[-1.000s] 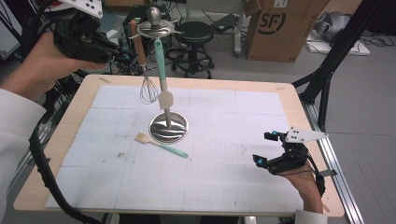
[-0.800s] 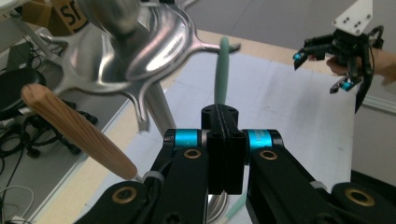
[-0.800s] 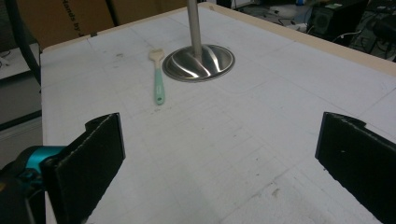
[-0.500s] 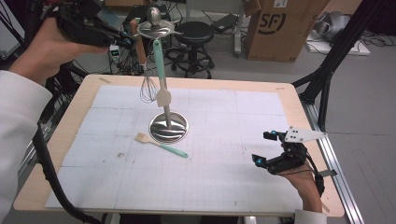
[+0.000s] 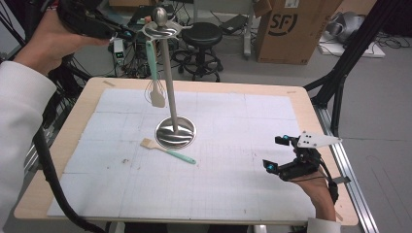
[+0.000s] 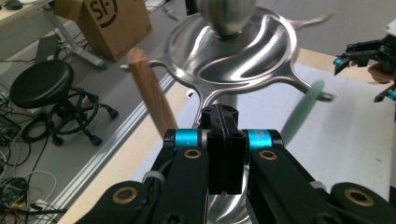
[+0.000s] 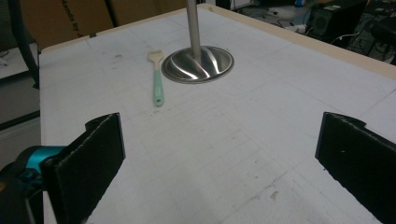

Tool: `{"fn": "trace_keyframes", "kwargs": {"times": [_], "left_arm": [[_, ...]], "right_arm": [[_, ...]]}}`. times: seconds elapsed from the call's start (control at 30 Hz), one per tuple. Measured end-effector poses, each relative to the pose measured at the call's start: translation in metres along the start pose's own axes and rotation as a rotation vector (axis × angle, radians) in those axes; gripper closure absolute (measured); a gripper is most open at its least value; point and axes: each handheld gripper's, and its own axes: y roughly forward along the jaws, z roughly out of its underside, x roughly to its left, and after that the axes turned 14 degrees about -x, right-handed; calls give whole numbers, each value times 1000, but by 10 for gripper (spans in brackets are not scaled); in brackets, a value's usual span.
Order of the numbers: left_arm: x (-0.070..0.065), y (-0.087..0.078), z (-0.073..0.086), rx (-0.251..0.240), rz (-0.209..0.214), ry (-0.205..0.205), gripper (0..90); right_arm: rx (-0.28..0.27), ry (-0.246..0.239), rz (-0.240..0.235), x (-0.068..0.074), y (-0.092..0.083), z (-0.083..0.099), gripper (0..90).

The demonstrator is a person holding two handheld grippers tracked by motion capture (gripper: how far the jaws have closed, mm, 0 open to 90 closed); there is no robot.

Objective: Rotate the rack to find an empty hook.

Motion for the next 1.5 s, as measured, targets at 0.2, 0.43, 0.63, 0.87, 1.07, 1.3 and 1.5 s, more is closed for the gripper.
{"fn": "trace_keyframes", "kwargs": {"times": [0.2,0.43,0.63,0.87,1.07,1.3,1.5], "left_arm": [[2,0,-1,15,-20,10,900],[-15,-12,-4,19,-11,32,900],[-35,-24,-4,8,-6,33,900],[-58,-30,-6,9,1,45,900],[-71,-28,-7,-3,17,43,900],[-76,-15,-10,-3,27,44,900],[-68,-7,-9,0,17,27,900]], "right_arm": [[0,-1,6,0,-1,0,5],[-5,-4,8,0,-3,-2,5],[-10,-6,8,0,-4,-2,5],[-17,-4,1,2,-5,-4,5],[-16,-7,0,3,-4,-3,5],[-7,-2,-8,4,-1,-3,5],[-7,-3,-9,3,-1,-2,5]]}}
